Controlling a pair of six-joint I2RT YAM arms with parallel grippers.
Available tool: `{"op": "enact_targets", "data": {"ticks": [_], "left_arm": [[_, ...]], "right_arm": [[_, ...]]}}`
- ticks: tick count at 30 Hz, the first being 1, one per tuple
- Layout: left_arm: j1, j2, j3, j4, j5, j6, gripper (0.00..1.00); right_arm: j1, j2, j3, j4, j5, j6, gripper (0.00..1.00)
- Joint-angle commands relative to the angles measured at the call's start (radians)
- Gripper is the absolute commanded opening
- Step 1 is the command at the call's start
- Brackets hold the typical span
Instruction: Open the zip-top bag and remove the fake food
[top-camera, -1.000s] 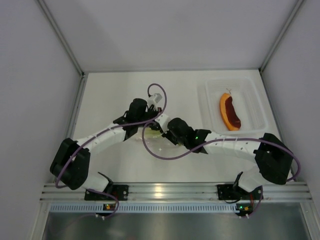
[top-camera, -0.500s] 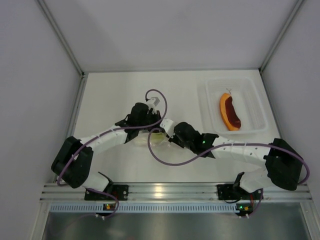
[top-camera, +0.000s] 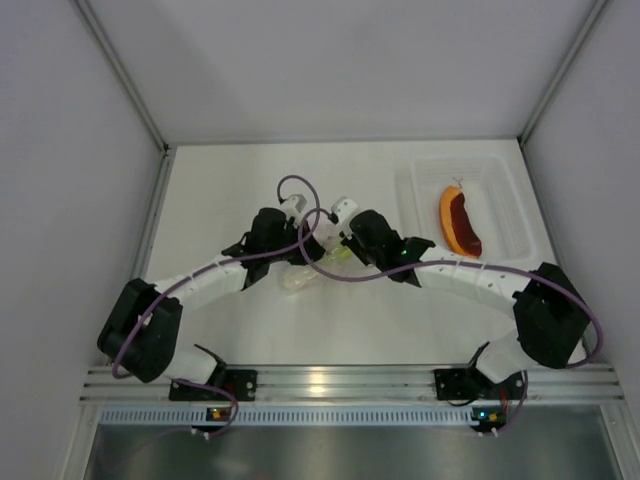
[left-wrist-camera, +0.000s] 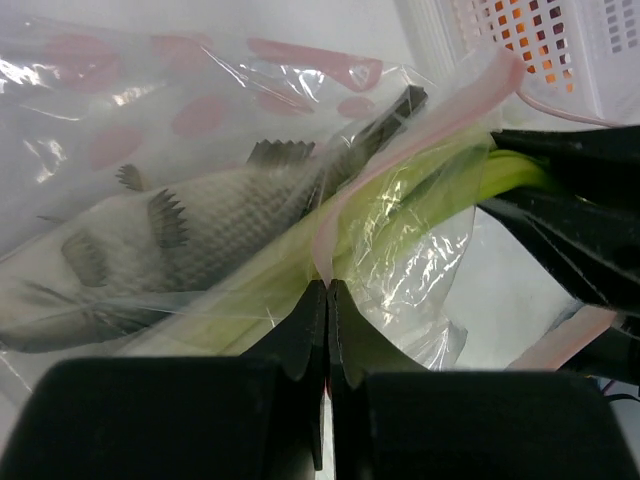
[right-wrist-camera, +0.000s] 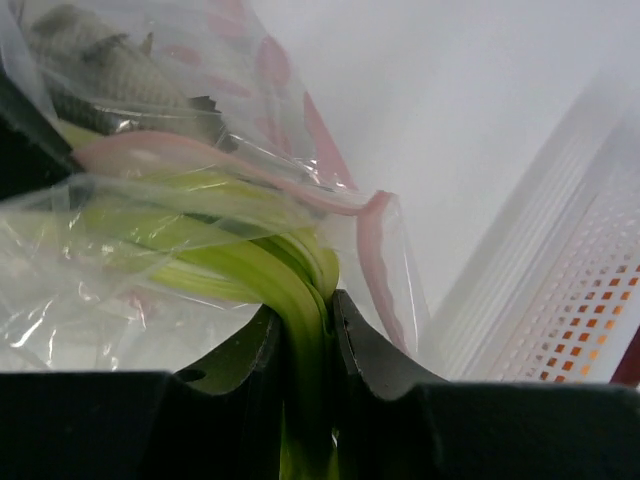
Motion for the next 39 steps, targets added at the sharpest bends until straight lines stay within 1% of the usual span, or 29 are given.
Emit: {"op": "enact_targets", "data": {"ticks": [1,3,4,5,6,7,8,9,12,13,14,16,17,18,20,24,25,28,29,34,37,38,39], "left_arm": [[-0.006,-0.042,-0.054,0.033,0.038,-0.007,0.0],[-0.013,-0.062,-0.056,0.033,0.025,-0.006,0.0],[-0.015,-0.072,-0.055,0.033,0.018,-0.009,0.0],[-0.013,-0.085,-0.053,0.035,0.012,-0.007,0.0],[-0.016,-0.096,-0.055,0.039,0.002,-0.009,0.0],[-0.017,-0.105,-0.058,0.042,-0.009,-0.015,0.0],[-0.017,-0.125,-0.062,0.051,-0.021,-0.02,0.0],[-0.017,-0.133,-0.064,0.054,-0.035,-0.026,0.0],[-0.017,-0.157,-0.076,0.053,-0.113,-0.036,0.0],[-0.017,-0.161,-0.081,0.05,-0.177,-0.037,0.0],[-0.018,-0.165,-0.084,0.039,-0.213,-0.043,0.0],[-0.017,-0.173,-0.093,-0.002,-0.291,-0.058,0.0],[-0.017,-0.174,-0.097,-0.007,-0.358,-0.063,0.0],[-0.017,-0.181,-0.102,-0.01,-0.379,-0.067,0.0],[-0.015,-0.188,-0.119,-0.01,-0.426,-0.087,0.0],[-0.015,-0.193,-0.13,-0.01,-0.456,-0.106,0.0],[-0.015,-0.19,-0.13,-0.018,-0.466,-0.112,0.0],[-0.015,-0.19,-0.127,-0.041,-0.524,-0.121,0.0],[-0.013,-0.191,-0.127,-0.048,-0.537,-0.121,0.0],[-0.013,-0.202,-0.128,-0.061,-0.601,-0.119,0.0],[-0.013,-0.208,-0.133,-0.061,-0.606,-0.118,0.0],[-0.013,-0.208,-0.134,-0.061,-0.601,-0.119,0.0],[-0.013,-0.208,-0.137,-0.061,-0.595,-0.121,0.0]], "right_arm": [[-0.024,0.042,0.142,0.049,-0.033,0.143,0.0],[0.004,0.094,0.223,0.037,-0.044,0.142,0.0],[0.039,0.115,0.258,0.02,-0.051,0.136,0.0],[0.054,0.154,0.327,-0.015,-0.076,0.142,0.0],[0.062,0.172,0.358,-0.032,-0.167,0.153,0.0],[0.07,0.191,0.425,-0.051,-0.204,0.2,0.0],[0.073,0.229,0.455,-0.098,-0.233,0.224,0.0],[0.075,0.244,0.479,-0.112,-0.314,0.243,0.0],[0.075,0.258,0.515,-0.132,-0.376,0.3,0.0],[0.075,0.255,0.519,-0.147,-0.375,0.315,0.0],[0.076,0.248,0.529,-0.163,-0.376,0.324,0.0],[0.07,0.251,0.55,-0.253,-0.412,0.338,0.0],[0.065,0.251,0.571,-0.281,-0.415,0.344,0.0],[0.062,0.245,0.573,-0.31,-0.403,0.343,0.0],[0.058,0.213,0.543,-0.35,-0.371,0.344,0.0],[0.044,0.15,0.438,-0.359,-0.323,0.317,0.0],[0.044,0.142,0.409,-0.388,-0.326,0.299,0.0],[0.042,0.102,0.354,-0.407,-0.321,0.257,0.0],[0.044,0.079,0.311,-0.414,-0.321,0.251,0.0],[0.041,0.031,0.222,-0.433,-0.383,0.212,0.0],[0.032,0.018,0.19,-0.418,-0.378,0.209,0.0],[0.027,0.019,0.188,-0.415,-0.363,0.211,0.0],[0.024,0.024,0.187,-0.416,-0.313,0.222,0.0]]}}
